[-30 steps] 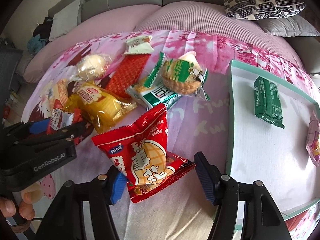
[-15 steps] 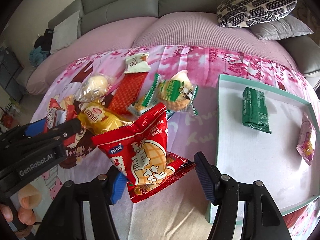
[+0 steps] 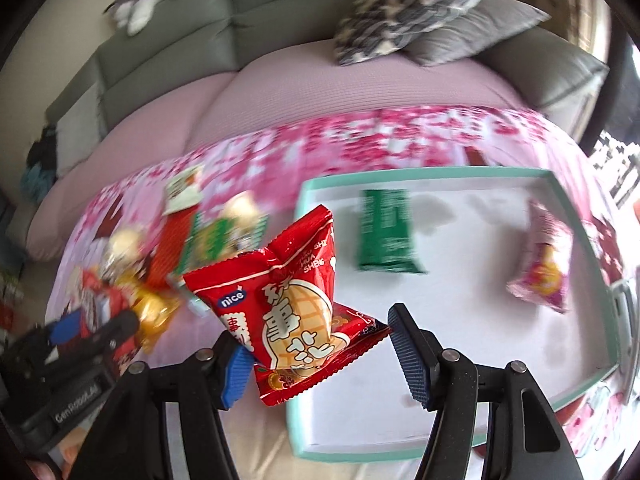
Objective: Organize snacks
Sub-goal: 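Carry the red bag and milk biscuit pack over the white tray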
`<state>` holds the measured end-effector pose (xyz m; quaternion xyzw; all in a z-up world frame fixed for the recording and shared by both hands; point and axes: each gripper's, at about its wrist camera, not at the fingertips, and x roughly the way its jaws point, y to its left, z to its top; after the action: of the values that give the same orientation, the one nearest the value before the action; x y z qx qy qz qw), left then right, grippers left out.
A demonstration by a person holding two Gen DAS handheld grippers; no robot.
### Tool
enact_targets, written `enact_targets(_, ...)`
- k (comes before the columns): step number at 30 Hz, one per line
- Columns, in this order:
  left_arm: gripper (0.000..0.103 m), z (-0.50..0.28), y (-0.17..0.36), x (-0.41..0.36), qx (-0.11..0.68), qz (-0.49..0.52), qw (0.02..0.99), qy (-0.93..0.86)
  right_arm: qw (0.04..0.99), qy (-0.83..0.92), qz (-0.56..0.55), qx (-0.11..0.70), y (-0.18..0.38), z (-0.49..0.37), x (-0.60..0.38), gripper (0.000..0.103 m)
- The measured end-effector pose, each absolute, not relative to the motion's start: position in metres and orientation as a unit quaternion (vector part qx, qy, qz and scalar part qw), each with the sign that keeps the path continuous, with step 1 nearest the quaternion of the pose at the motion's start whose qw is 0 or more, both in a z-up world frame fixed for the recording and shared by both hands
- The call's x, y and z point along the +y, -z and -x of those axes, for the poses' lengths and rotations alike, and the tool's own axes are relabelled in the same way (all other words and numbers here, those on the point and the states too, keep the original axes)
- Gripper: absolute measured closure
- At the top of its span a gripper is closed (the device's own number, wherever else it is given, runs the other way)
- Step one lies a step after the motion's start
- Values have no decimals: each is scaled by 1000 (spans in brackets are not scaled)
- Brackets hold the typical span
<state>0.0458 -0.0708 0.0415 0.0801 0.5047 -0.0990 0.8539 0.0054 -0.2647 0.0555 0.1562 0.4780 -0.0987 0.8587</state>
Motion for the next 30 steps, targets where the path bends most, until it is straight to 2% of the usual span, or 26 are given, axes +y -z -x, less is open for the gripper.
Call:
enact_targets(14, 36, -62, -52, -173, 493, -123, 843, 180, 838, 203, -219, 457, -39, 16, -369, 37)
enact_targets(19, 36, -83, -44, -210, 495, -131, 838, 190, 833, 213, -227, 458, -31, 15, -384, 37)
enact_targets(30, 36, -106, -21, -260, 480, -224, 836, 147, 830, 209, -248, 454, -26, 13, -394, 37)
